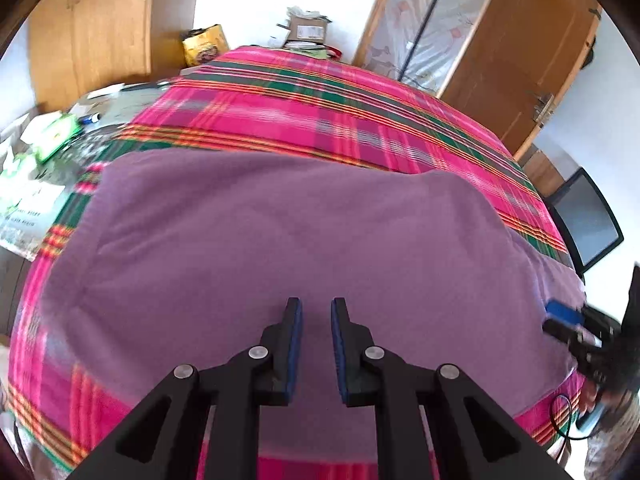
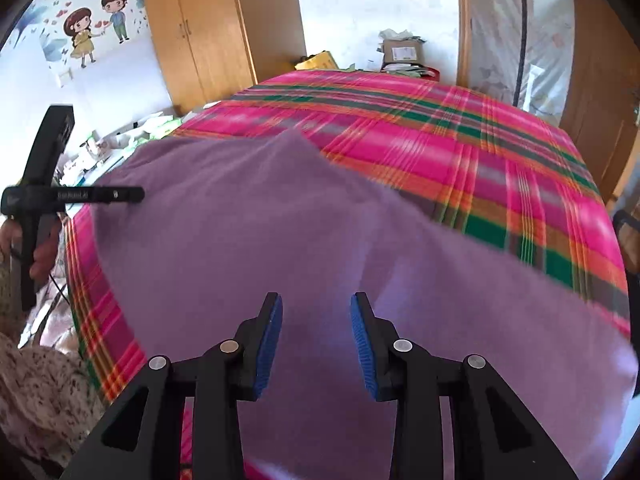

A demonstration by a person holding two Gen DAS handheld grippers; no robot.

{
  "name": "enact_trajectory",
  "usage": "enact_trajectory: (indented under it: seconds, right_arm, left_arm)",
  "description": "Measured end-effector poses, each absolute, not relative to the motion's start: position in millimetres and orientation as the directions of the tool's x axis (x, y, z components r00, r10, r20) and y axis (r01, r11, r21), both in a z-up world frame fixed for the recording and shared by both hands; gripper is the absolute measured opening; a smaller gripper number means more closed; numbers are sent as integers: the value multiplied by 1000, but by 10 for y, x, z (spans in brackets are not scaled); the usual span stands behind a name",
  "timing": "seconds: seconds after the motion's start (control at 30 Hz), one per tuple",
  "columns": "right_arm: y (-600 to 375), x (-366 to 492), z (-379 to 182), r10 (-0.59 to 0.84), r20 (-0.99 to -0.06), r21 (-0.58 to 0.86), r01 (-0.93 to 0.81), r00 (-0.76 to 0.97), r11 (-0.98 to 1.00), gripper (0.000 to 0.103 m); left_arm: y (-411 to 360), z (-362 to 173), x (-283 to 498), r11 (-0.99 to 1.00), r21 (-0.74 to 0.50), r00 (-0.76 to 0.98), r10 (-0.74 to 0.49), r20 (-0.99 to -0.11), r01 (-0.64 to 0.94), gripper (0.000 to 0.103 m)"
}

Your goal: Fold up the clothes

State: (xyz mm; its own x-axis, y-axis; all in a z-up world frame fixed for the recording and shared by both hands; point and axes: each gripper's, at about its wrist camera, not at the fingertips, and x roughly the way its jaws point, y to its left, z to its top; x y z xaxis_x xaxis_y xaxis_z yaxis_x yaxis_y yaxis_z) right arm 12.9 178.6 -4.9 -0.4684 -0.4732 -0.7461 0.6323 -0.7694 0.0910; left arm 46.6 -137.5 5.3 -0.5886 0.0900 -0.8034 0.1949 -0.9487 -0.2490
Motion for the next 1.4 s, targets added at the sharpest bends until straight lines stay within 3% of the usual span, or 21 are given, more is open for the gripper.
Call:
enact_trajectory:
  seconds: [0.23, 0.37, 0.5, 0.63, 0.7, 0.9, 1.03, 1.13, 1.4]
  right_arm:
    - [1948, 512, -137, -398, -714, 32, 542, -576, -840, 43]
    - [1956, 626, -143, -343, -707, 2, 483, -619, -875, 59]
    - [1912, 705, -83, -310, -695, -12, 442, -649, -897, 59]
    - [1760, 843, 109, -372, -650, 7, 485, -662, -875, 59]
    - [1645, 880, 168, -413, -628, 20, 517, -660, -856, 65]
    - [1285, 869, 215, -515, -589, 63, 600, -622, -797, 68]
    - [1072, 859, 152, -539, -607, 63, 640, -584, -765, 68]
    - [957, 856, 113, -559, -611, 76, 662, -560, -746, 68]
    - [716, 864, 72, -603, -613, 102, 705, -511, -702, 69]
  left_arm:
    - [-1676, -20, 822, -928, -244, -605, 27, -796, 280, 15]
    - [-1860, 14, 1006, -905, -268, -636, -3, -772, 330, 15]
    - [-2058, 40, 1202, -875, -263, -647, -72, -759, 406, 15]
    - [-2219, 94, 1368, -838, -292, -656, -99, -749, 460, 16]
    - [-2297, 103, 1417, -810, -291, -642, -131, -756, 509, 20]
    - [-2488, 43, 1471, -718, -476, -669, 19, -743, 508, 24]
    - [-2658, -69, 1453, -564, -648, -714, 139, -686, 513, 39]
    - [-2773, -160, 1433, -472, -720, -737, 191, -648, 510, 44]
    - [-2785, -157, 1315, -498, -674, -715, 143, -684, 545, 44]
